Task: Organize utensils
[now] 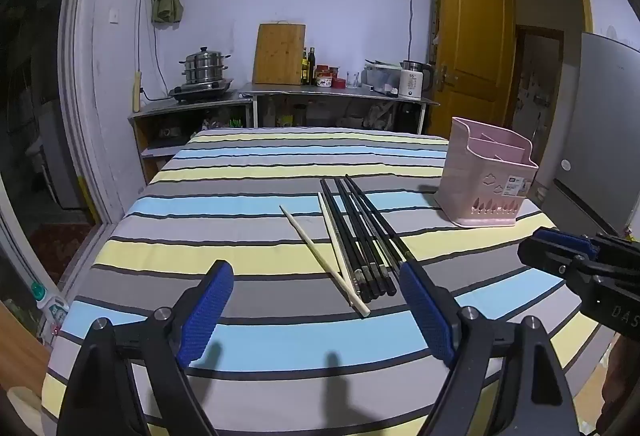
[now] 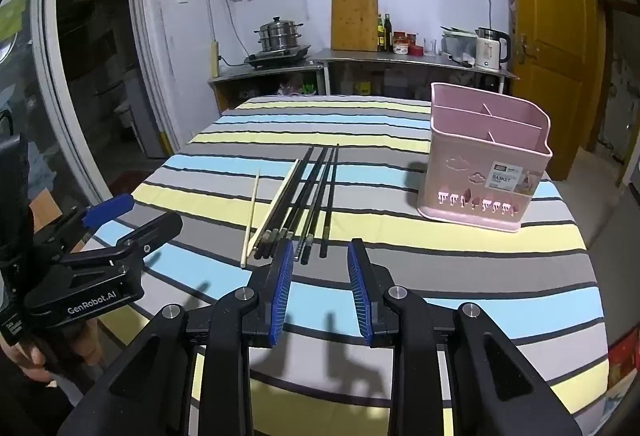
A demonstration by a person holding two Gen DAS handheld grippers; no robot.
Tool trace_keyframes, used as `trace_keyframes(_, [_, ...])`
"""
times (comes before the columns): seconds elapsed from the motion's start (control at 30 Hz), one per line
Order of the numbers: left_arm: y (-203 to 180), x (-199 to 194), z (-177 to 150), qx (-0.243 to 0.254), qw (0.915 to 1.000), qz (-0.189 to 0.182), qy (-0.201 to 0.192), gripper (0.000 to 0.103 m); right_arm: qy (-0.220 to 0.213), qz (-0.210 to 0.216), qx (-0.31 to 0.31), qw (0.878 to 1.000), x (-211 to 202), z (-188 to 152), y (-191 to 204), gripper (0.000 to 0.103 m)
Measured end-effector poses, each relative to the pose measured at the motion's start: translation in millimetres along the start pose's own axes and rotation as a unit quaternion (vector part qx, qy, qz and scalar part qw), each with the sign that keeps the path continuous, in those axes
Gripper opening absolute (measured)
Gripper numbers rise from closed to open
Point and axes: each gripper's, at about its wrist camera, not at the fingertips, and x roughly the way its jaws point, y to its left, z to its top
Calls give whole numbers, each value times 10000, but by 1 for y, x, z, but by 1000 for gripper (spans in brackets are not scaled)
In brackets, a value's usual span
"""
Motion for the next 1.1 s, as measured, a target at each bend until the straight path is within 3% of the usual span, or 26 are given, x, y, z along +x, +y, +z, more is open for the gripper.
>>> trace_keyframes(1.1, [-6, -10, 1, 94, 9999, -56, -72, 85, -1, 7, 3, 10000, -2, -1, 1, 29])
